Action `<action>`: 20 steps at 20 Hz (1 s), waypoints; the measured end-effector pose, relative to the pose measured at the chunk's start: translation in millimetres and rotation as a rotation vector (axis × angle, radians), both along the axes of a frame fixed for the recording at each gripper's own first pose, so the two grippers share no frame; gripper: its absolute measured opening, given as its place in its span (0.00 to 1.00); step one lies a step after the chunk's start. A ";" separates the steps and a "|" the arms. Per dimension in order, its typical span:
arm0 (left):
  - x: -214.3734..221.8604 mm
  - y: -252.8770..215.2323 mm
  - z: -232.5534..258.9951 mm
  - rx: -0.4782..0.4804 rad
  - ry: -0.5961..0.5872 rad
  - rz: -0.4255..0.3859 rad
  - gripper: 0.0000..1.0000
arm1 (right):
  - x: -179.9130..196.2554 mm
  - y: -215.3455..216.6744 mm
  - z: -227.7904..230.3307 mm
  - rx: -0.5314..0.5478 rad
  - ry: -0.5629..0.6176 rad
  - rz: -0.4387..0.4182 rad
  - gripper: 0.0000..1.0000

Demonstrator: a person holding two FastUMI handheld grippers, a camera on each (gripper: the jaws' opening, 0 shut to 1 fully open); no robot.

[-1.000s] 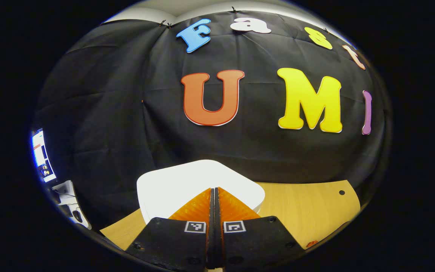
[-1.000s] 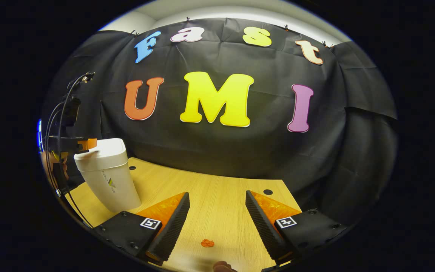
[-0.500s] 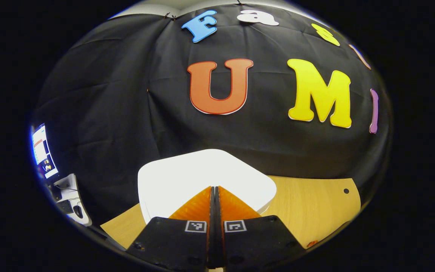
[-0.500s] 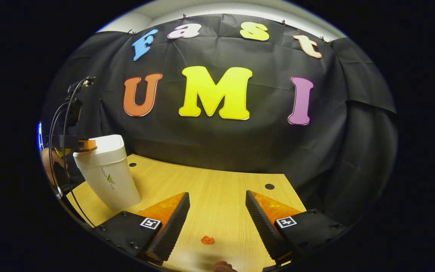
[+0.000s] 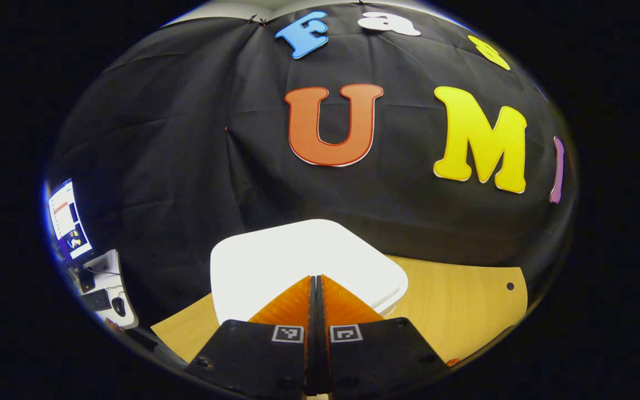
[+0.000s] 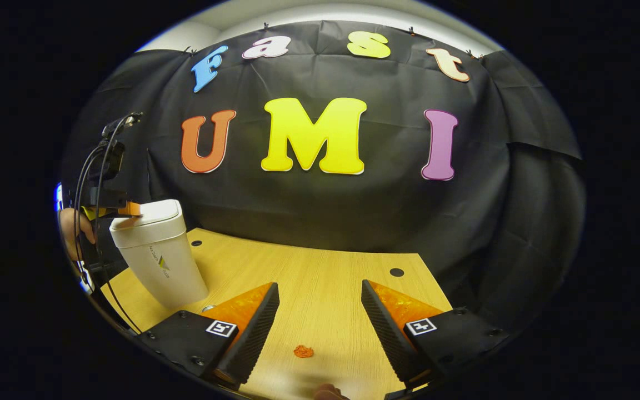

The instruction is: Press the lid of the desktop garbage bin to open it, pick up the crumpled paper on the desktop and throw it into the bin, then pick up the pop can on the desktop and drop it into the bin, and finally close the garbage bin lid.

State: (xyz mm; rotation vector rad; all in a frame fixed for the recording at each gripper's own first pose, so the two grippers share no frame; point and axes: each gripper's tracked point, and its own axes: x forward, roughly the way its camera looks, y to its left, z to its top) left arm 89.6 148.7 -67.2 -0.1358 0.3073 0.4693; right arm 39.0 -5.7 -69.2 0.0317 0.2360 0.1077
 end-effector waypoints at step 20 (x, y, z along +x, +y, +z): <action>-59.6 -76.6 62.9 0.196 -0.270 -0.217 0.84 | -25.6 16.5 -51.7 -0.009 0.133 0.075 0.94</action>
